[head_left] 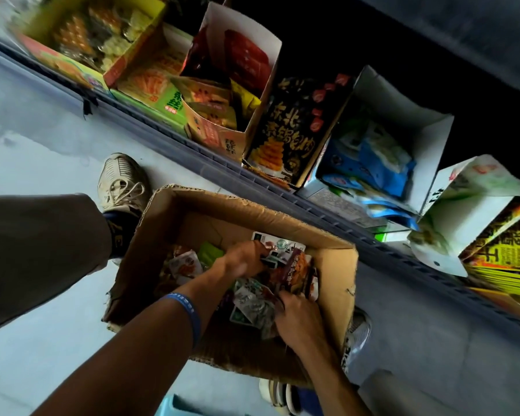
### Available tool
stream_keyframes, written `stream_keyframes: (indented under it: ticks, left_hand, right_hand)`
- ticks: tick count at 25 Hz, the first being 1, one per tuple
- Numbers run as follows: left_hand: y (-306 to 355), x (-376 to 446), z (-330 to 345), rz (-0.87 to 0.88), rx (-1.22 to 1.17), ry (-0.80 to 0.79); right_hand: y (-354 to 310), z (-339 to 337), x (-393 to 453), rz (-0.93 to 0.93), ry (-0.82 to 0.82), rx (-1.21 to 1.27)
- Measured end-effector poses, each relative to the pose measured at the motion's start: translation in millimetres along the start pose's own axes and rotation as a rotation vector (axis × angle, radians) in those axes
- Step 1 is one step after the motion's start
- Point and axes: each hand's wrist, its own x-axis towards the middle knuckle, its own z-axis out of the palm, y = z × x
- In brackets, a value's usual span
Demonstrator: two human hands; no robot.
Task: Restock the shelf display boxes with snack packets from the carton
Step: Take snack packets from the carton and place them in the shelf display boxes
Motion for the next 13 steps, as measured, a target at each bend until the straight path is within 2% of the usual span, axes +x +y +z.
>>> stream_keyframes:
  ticks: [3, 8, 11, 13]
  left_hand:
    - [5, -2, -4, -0.057, -0.120, 0.086]
    - [-3, -28, -31, -0.048, -0.458, 0.156]
    - [-13, -52, -54, -0.046, -0.423, 0.264]
    - [-13, -75, -68, -0.082, -0.484, 0.386]
  right_hand:
    - [-1, -1, -4, 0.014, 0.027, -0.002]
    - [0, -1, -3, 0.043, 0.034, 0.060]
    - [0, -3, -6, 0.122, 0.026, 0.274]
    - [-3, -12, -10, 0.218, 0.005, 0.469]
